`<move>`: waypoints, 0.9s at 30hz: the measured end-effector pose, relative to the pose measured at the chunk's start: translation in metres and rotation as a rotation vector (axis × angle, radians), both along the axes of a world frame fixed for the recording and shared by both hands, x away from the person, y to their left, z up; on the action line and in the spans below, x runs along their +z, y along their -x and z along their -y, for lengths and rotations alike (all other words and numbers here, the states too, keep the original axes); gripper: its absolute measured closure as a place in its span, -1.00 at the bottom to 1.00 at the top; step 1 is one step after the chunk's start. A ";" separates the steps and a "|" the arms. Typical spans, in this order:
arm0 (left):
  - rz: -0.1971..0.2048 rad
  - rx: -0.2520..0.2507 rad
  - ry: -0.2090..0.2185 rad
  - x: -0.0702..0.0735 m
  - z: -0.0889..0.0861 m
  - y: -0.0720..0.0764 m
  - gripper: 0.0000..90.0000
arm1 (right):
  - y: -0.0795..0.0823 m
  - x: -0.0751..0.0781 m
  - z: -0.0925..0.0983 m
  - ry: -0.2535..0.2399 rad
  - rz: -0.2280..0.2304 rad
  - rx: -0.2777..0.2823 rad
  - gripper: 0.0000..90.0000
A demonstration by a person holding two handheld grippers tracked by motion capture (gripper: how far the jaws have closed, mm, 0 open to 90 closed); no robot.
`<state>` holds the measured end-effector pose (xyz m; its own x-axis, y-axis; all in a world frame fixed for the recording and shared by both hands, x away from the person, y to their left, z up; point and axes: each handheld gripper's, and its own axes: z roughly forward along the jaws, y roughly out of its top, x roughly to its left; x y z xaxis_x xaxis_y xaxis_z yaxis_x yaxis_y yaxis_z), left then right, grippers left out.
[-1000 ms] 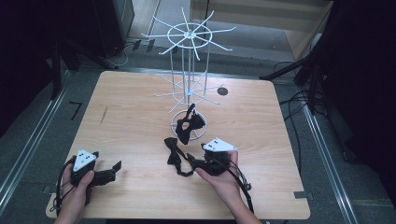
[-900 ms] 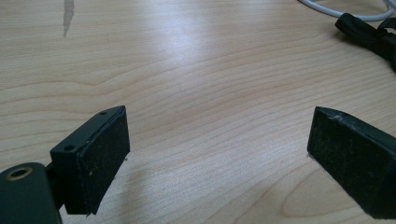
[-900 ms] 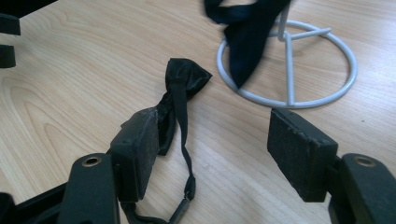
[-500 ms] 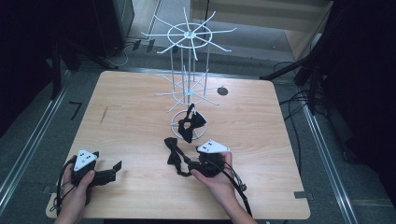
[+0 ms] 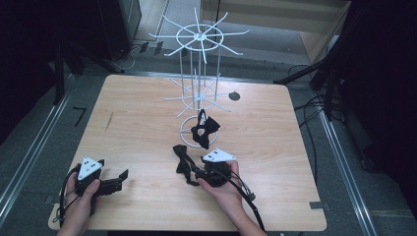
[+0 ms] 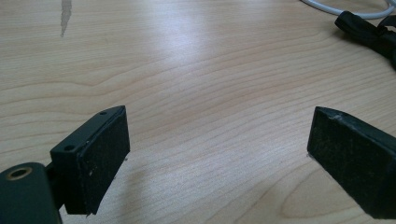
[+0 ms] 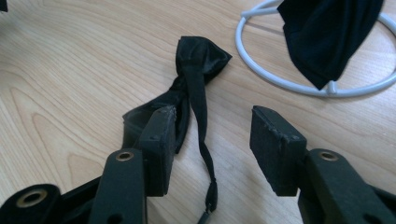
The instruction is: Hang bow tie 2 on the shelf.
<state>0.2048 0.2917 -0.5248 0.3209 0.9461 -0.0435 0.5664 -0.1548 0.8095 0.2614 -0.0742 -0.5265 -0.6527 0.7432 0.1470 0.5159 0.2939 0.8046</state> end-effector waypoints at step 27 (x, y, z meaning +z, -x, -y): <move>0.004 -0.001 -0.002 0.000 0.001 0.000 -0.86 | -0.001 -0.010 -0.009 0.073 -0.006 0.005 0.52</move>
